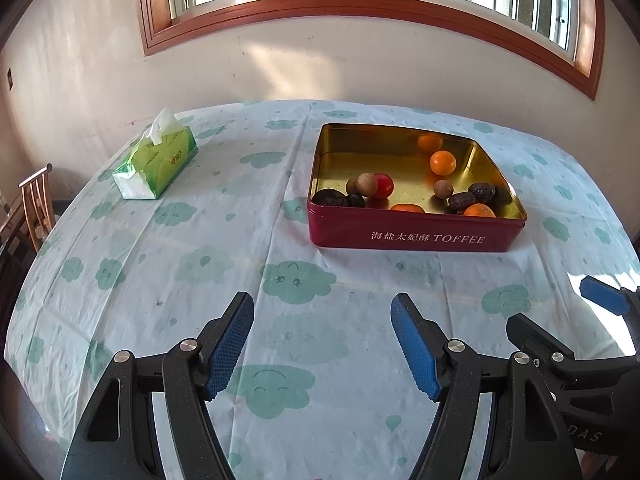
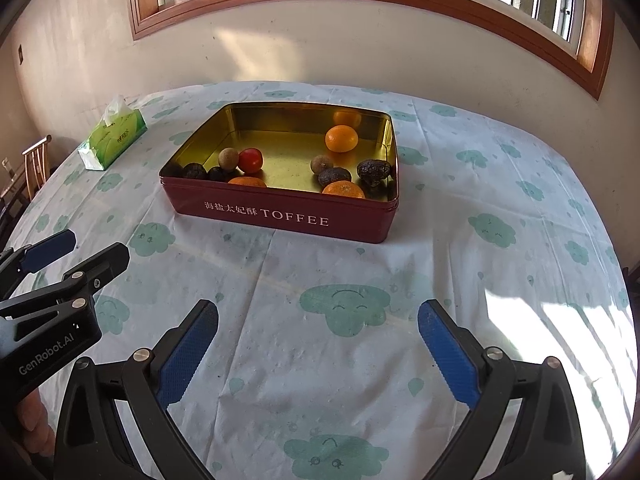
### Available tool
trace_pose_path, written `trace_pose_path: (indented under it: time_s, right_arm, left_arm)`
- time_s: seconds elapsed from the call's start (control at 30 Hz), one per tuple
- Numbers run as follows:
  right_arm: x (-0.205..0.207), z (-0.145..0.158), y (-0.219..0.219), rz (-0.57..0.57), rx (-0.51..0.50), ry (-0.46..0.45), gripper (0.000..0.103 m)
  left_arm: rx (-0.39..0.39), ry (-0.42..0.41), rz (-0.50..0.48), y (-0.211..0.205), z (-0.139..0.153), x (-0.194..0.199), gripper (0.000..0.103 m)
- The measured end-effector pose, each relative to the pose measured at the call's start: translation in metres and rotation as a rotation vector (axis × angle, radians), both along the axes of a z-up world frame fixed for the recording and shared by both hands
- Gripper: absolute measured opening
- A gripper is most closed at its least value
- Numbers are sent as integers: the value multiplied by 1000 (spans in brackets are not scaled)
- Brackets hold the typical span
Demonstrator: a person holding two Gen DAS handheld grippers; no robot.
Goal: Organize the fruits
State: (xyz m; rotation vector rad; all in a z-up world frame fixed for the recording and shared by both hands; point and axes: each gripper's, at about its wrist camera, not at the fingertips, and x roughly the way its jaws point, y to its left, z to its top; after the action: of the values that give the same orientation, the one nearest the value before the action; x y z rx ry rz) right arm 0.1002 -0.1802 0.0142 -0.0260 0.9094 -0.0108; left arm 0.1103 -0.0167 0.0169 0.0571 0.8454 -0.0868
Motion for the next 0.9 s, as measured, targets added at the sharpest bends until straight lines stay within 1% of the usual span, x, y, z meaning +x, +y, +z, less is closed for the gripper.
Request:
trace_pose_path:
  time_s: [0.43, 0.9]
  right_arm:
    - [-1, -10, 4, 13, -1, 23, 99]
    - [-1, -11, 3, 9, 0, 24, 100]
  left_arm:
    - [1, 8, -5, 0, -4, 0, 72]
    - [0, 7, -4, -1, -4, 0, 72]
